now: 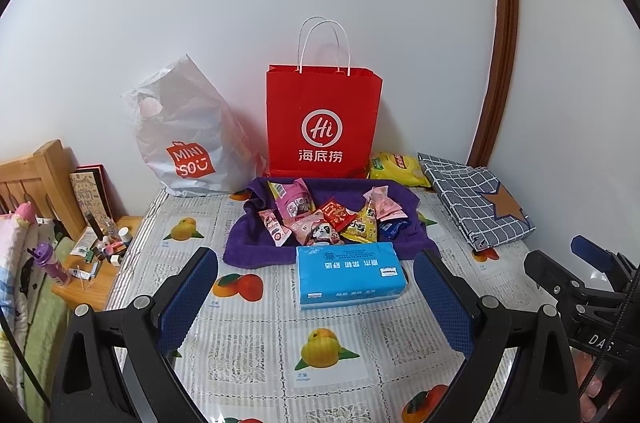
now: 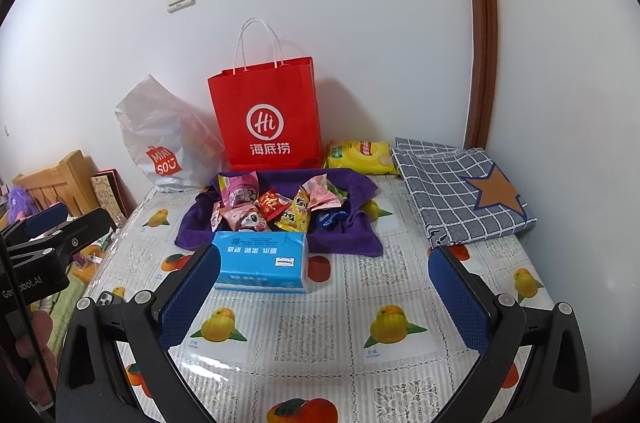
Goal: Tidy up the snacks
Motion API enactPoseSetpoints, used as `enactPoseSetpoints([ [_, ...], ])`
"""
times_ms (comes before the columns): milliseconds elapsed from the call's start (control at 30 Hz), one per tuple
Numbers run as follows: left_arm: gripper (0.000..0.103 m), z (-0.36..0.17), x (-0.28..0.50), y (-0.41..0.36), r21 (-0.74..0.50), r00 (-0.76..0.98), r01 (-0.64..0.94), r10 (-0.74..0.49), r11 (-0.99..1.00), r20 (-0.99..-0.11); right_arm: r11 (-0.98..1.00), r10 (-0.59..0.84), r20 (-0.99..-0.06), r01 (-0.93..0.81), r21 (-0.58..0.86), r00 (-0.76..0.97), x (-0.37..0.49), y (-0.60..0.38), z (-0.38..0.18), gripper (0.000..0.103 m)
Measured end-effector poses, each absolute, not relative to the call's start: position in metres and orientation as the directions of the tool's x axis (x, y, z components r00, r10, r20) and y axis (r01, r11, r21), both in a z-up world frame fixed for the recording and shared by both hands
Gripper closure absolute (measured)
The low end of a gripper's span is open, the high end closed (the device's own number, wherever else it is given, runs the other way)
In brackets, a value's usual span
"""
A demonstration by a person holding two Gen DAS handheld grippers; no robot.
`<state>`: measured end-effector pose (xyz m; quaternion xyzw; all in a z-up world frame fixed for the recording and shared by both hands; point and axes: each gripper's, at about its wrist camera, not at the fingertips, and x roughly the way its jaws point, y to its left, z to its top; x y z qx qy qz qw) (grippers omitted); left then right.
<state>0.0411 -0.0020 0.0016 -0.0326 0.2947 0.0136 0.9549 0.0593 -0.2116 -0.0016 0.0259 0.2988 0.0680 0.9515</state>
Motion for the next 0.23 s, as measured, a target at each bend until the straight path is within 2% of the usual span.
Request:
enactPoseSetpoints([
  [233, 0.004, 0.0042, 0.0419, -0.0002, -0.052, 0.828, -0.050, 0.012, 0.997, -0.560, 0.990, 0.144, -0.562, -0.120, 0.080, 0.815, 0.0608, -0.2084, -0.0015, 0.001],
])
